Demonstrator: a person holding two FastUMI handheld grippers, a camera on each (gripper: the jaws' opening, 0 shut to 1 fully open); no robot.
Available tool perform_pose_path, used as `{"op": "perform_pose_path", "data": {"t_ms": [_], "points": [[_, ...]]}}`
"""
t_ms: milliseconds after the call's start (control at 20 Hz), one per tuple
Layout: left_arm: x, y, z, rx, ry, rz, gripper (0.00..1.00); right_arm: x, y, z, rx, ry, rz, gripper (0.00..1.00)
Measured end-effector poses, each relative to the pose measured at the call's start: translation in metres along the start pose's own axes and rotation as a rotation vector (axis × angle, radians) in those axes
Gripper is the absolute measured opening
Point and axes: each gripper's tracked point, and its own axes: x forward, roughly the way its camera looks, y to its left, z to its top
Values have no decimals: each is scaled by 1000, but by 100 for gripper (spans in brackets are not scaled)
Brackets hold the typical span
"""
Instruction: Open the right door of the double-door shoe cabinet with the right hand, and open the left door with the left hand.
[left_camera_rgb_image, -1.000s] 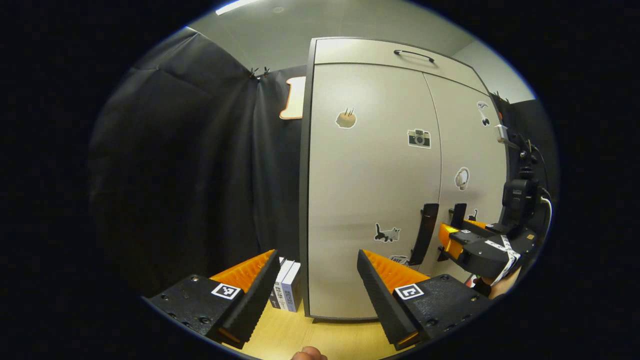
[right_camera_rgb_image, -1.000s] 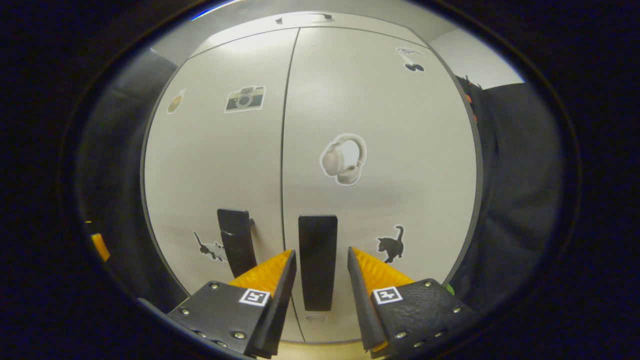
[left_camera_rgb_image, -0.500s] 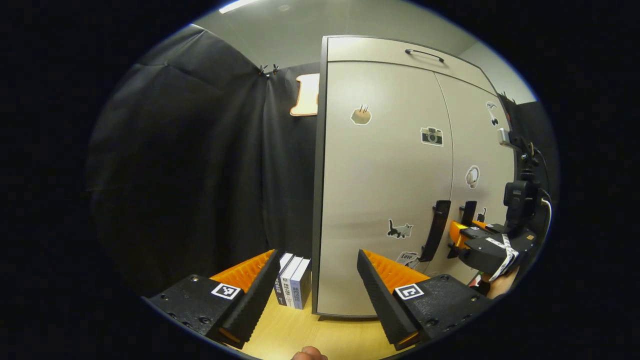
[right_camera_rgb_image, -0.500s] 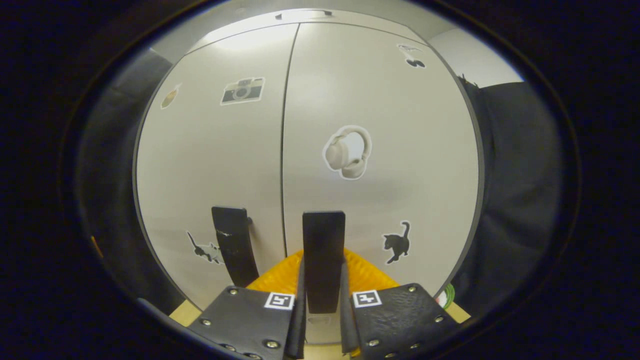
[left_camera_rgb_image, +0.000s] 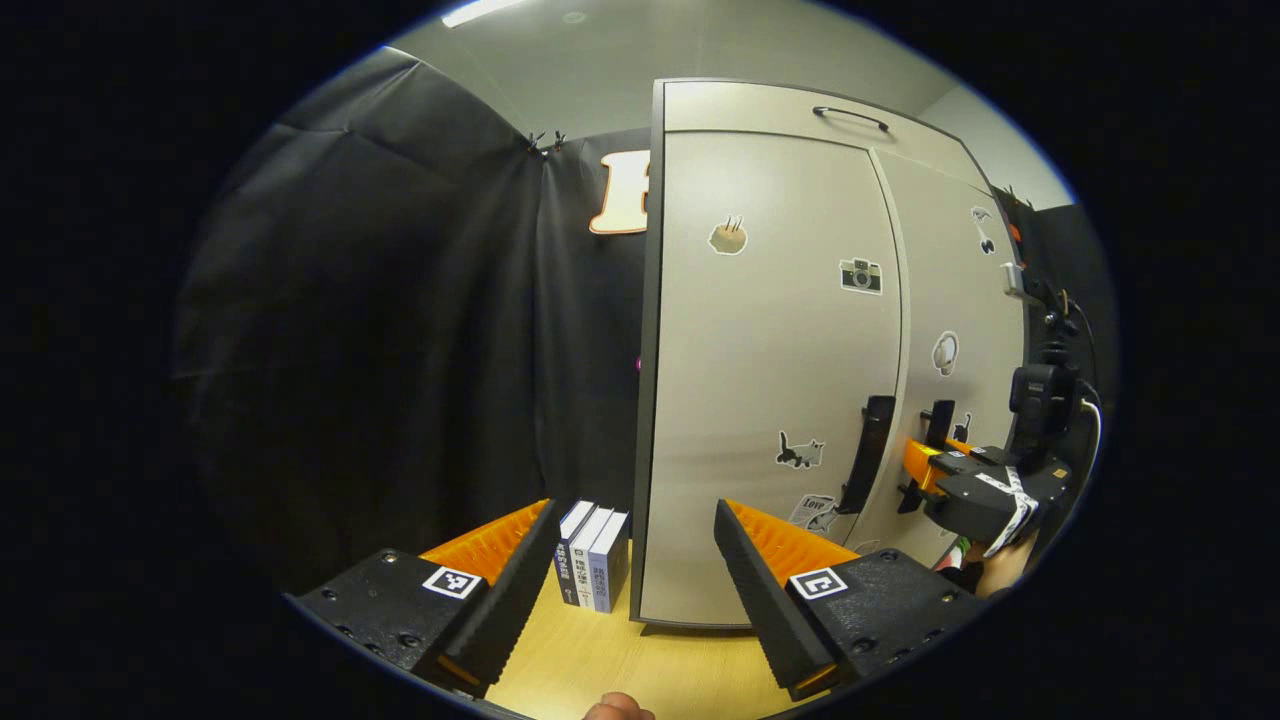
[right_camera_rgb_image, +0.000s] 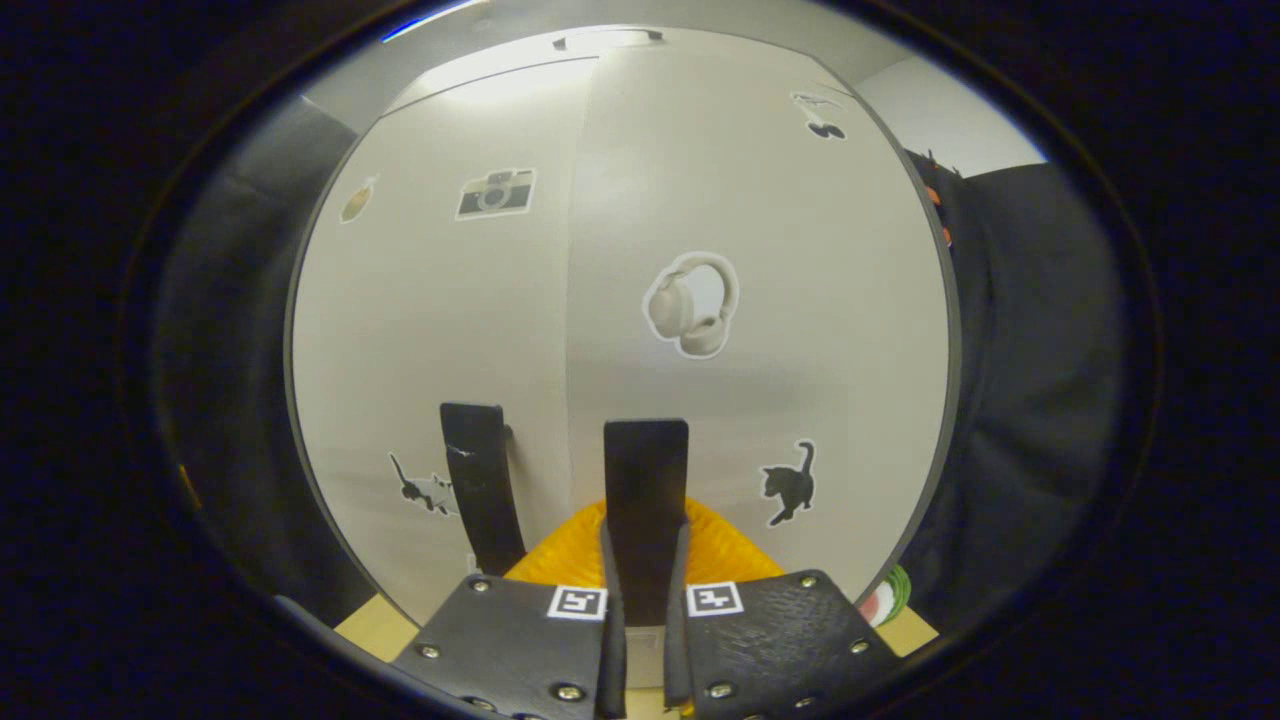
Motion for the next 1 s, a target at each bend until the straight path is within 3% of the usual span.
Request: {"op": "perform_pose_path", "data": {"t_ms": [550, 600, 650, 800, 950, 1000], "points": [[-22, -19, -10, -6, 19, -14, 96, -24, -3, -3, 5, 11, 121, 15], [-23, -21, -11, -5, 19, -15, 92, -24, -3, -3, 6, 12, 129, 15], [-25, -24, -11, -3, 20, -16, 96, -25, -4, -3, 4, 12, 139, 15], [-27, -30, -13, 4, 21, -9, 92, -27, -6, -1, 6, 13, 170, 15], [-29, -36, -13, 4, 22, 5, 96, -31, -7, -1, 10, 15, 204, 15], [-30, -38, -14, 4, 24, 11, 92, -33, -8, -1, 10, 15, 217, 15]]}}
